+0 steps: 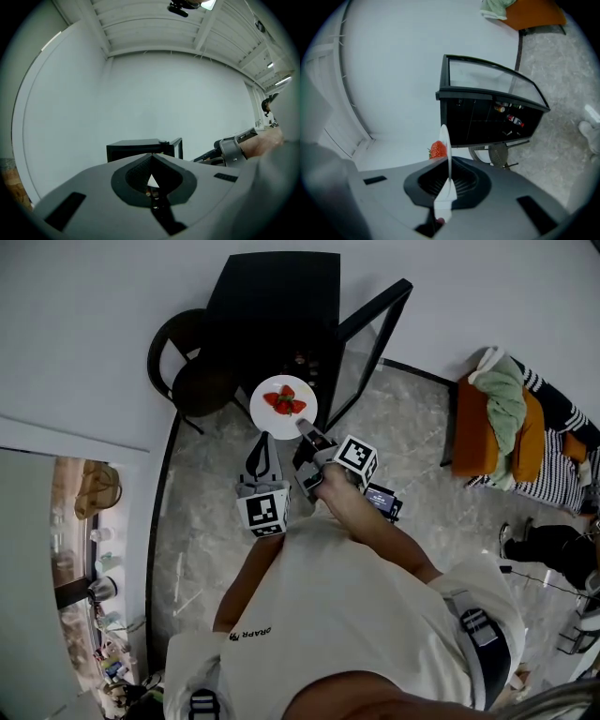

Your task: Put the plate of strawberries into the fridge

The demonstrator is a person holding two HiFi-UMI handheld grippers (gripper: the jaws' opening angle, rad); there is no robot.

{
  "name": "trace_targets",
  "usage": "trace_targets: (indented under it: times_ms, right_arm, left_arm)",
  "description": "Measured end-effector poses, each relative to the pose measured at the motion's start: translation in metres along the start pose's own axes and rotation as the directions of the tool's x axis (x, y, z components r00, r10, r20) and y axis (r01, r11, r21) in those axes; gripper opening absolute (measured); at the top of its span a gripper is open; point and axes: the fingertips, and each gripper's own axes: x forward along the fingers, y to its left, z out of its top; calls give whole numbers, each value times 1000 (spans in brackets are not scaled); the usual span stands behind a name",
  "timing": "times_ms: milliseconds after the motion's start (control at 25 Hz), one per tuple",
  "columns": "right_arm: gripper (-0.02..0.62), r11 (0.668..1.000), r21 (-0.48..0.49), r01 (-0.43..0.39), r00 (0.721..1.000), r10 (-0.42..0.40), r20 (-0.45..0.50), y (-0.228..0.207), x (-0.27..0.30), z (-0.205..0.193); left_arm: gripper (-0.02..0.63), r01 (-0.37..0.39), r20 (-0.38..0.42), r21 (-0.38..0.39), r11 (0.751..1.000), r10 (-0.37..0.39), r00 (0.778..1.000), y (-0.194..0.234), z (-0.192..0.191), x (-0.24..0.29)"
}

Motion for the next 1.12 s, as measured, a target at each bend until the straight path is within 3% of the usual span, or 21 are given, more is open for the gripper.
trace_targets:
  times_ms: [1120]
  right_arm:
    - [20, 999, -21, 26, 992, -24, 121, -2, 89, 44]
  left_arm:
    - [2, 98, 30, 24, 995, -99, 995, 56, 5, 73]
